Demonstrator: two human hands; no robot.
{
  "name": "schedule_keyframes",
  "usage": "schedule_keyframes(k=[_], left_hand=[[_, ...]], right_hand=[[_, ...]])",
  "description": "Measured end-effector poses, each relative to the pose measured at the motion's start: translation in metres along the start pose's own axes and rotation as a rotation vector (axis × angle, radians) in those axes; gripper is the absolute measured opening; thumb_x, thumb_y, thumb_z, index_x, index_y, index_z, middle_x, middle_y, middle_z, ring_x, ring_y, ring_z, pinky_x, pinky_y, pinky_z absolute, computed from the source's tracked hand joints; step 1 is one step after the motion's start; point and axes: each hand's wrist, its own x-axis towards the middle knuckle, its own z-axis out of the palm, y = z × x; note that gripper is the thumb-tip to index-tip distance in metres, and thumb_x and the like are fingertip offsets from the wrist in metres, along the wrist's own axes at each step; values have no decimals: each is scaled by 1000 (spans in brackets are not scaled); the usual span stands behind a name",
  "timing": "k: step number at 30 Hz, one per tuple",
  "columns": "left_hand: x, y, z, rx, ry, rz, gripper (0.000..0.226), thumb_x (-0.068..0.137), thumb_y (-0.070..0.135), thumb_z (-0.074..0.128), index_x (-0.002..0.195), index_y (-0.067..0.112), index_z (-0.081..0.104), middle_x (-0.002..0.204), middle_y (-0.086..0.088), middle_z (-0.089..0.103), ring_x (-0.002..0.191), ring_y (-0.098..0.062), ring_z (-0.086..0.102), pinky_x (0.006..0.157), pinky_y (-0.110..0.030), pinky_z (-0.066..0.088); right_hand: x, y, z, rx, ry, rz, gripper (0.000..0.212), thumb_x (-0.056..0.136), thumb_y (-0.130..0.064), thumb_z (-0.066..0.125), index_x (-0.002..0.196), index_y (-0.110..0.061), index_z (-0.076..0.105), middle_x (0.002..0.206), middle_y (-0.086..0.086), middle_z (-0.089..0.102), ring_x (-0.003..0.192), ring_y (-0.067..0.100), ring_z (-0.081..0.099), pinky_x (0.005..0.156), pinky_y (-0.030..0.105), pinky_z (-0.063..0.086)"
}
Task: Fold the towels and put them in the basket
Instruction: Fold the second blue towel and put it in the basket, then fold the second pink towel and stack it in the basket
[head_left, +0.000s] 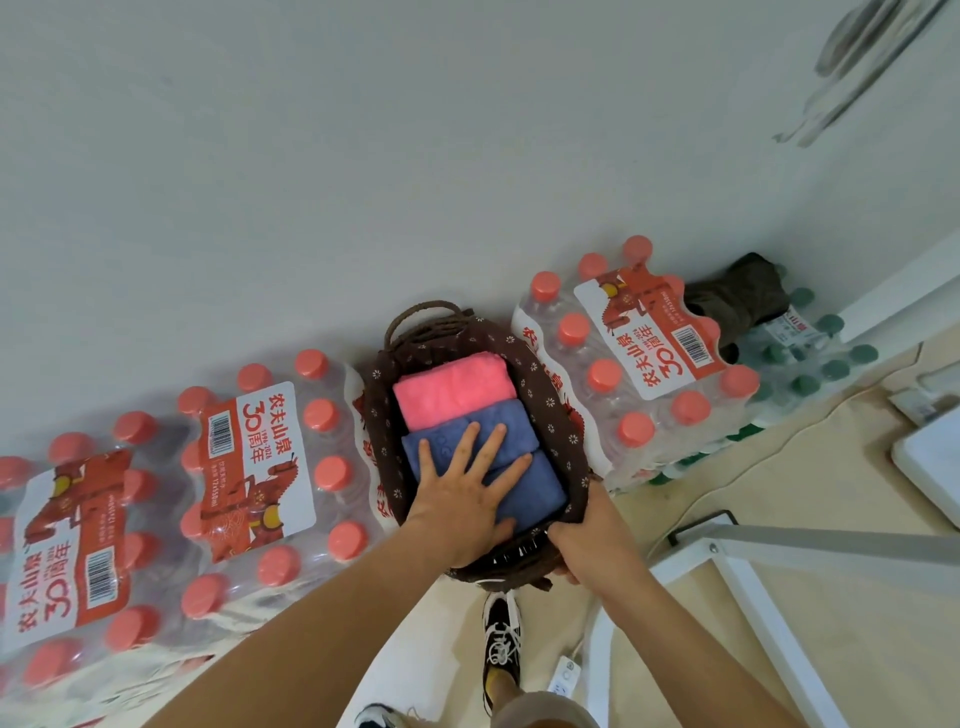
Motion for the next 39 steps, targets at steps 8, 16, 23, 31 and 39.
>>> schedule_keyframes(k=[8,16,23,31,39], left_hand=[[-2,-1,-2,-22,8,-41,73,96,59,29,150,33,-12,161,-1,-14,148,-25,-11,113,-64,-3],[-35,-16,-29,-248,364,-49,46,85,32,39,123,18,61,135,-17,54,121,-35,54,92,-48,49],[-86,-43,-39,-296,500,-65,33,79,17,52,108,13,68,128,-12,59,115,-32,55,85,-43,51],[-184,-94,-48,-529,751,-182,31,87,7,53,113,17,68,121,0,62,110,-23,55,92,-38,49],[-359,-158,-31,-747,1011,-512,35,72,-4,49,86,16,73,88,3,69,86,-15,59,72,-23,45]], right_hand=[[-2,-3,0,-119,28,-37,49,72,-13,55,117,-29,45,79,1,68,53,19,62,56,37,55],[-8,-14,-4,-463,45,-21,51,73,-41,52,117,-19,39,95,7,67,78,30,68,78,43,55],[-30,-29,-4,-796,213,-149,44,84,-31,56,121,-13,41,109,9,57,94,27,55,79,39,48],[-98,-111,72,-885,196,-626,42,89,-25,52,129,-15,45,112,7,57,99,27,56,75,36,46],[-221,-172,240,-765,-72,-1089,35,90,-23,54,124,-26,55,101,-6,62,89,13,60,77,31,48]])
